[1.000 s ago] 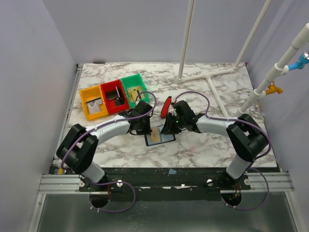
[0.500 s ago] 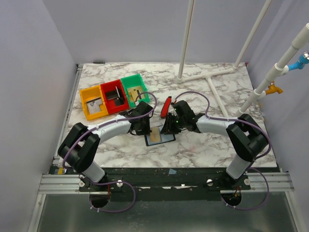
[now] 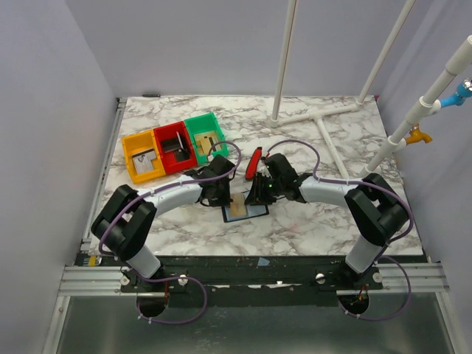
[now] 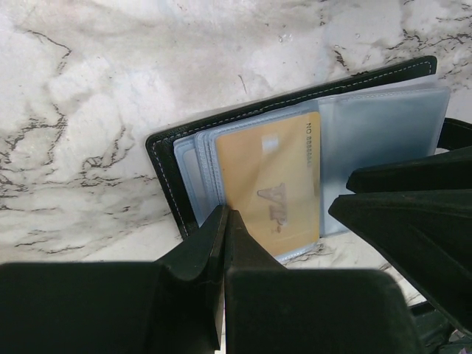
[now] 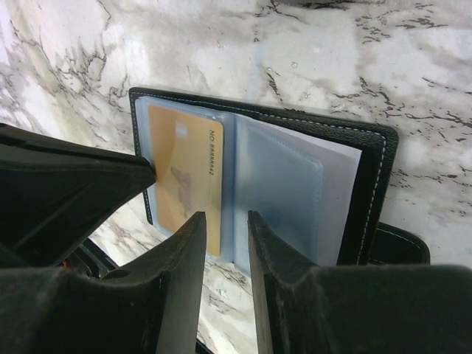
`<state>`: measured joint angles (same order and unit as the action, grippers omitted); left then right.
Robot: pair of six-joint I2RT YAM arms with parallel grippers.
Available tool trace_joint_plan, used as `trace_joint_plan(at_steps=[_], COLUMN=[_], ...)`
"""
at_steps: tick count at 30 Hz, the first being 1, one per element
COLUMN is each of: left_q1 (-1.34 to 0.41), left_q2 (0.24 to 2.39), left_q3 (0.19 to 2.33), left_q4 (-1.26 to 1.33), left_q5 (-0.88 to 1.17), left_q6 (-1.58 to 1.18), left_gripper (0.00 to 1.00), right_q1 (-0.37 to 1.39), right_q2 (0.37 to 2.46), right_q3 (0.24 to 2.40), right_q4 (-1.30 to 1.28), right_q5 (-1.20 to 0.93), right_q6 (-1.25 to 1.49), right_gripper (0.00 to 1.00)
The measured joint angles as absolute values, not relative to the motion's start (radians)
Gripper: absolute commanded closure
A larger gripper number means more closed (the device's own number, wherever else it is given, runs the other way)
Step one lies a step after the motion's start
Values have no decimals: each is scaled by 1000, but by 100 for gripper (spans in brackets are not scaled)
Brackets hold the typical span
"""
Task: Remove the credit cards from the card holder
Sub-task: Remove the credit card from the card holder.
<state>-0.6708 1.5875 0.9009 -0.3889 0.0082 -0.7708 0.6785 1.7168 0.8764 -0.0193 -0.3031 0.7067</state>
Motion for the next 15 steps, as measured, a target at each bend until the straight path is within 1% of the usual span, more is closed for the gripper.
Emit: trace_joint_plan(at_steps=[15], left_q1=[-691], left_q2=[1603], left_q3=[910], left_q4=[-366], left_q5=[8], left_q6=[-772], left_gripper=[100], right_q1=[669], right_q2=[1736], right_q3=[859], right_q4=[31], right_q5=[-324], right_q6=[720], right_gripper=[67])
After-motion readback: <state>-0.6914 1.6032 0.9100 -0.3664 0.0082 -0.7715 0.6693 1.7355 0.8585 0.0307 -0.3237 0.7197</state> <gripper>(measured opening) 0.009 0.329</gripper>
